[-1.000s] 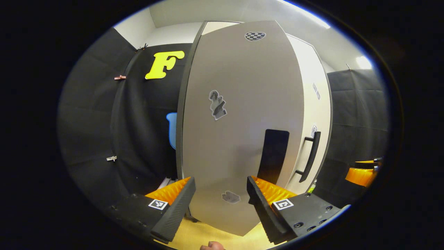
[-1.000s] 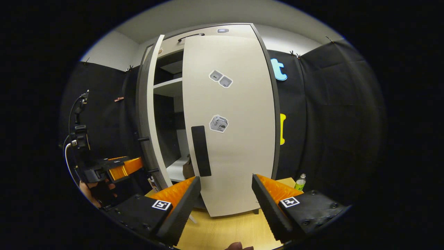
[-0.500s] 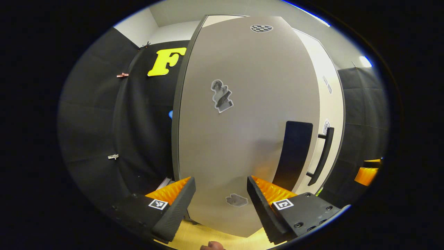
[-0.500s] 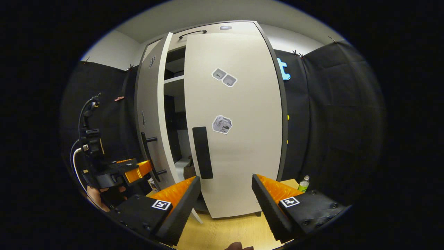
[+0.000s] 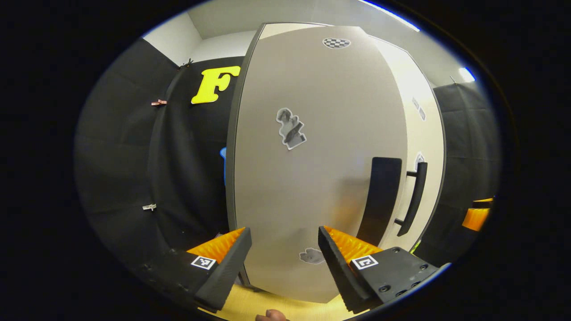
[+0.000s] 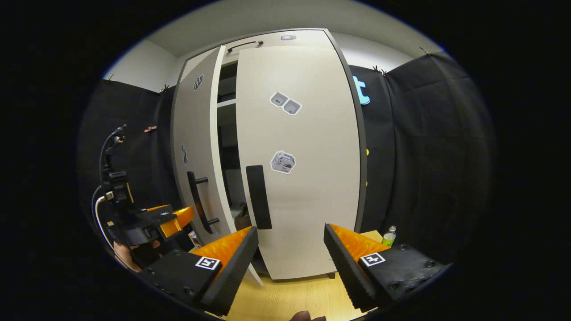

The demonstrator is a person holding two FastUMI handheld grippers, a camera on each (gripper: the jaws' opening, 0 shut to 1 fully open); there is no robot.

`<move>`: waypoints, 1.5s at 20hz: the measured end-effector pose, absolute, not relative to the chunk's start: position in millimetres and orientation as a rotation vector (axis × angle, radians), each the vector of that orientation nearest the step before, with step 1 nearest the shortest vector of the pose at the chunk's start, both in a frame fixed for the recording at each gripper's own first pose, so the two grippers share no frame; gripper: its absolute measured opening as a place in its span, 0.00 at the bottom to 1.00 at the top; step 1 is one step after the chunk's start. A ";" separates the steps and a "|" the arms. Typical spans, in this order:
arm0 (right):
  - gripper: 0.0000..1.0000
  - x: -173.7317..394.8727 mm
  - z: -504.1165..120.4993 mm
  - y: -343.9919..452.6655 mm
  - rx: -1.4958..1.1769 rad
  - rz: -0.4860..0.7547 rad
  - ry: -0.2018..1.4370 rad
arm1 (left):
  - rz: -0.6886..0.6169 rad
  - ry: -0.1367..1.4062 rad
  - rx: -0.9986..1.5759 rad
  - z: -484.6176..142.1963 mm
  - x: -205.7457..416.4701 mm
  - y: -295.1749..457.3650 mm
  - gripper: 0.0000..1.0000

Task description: Grab one shoe with the right hand and put it into the shoe cabinet, grab the other shoe with the left hand and put it into the shoe cabinet; then close the right door with the right hand and the left door with the left hand.

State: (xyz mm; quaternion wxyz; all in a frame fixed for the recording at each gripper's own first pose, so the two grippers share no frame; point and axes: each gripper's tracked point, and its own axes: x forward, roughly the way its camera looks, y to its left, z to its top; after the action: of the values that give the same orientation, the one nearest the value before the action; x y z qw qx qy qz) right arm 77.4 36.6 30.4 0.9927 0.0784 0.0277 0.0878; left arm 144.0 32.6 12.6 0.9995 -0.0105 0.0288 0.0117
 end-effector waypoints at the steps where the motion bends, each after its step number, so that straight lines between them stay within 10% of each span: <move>1: 0.98 77.1 31.4 36.4 0.156 0.176 0.052 | 0.021 0.061 -0.022 13.6 138.1 32.1 0.98; 30: 0.98 18.4 38.0 48.3 0.116 0.146 -0.023 | -0.013 0.033 0.002 17.4 -1.1 23.1 0.95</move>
State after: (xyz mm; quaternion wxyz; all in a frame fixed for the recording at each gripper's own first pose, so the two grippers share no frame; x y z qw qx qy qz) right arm 18.4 48.3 38.0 0.9956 0.0580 -0.0117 0.0729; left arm -1.1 23.1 17.4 0.9998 0.0009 0.0163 -0.0064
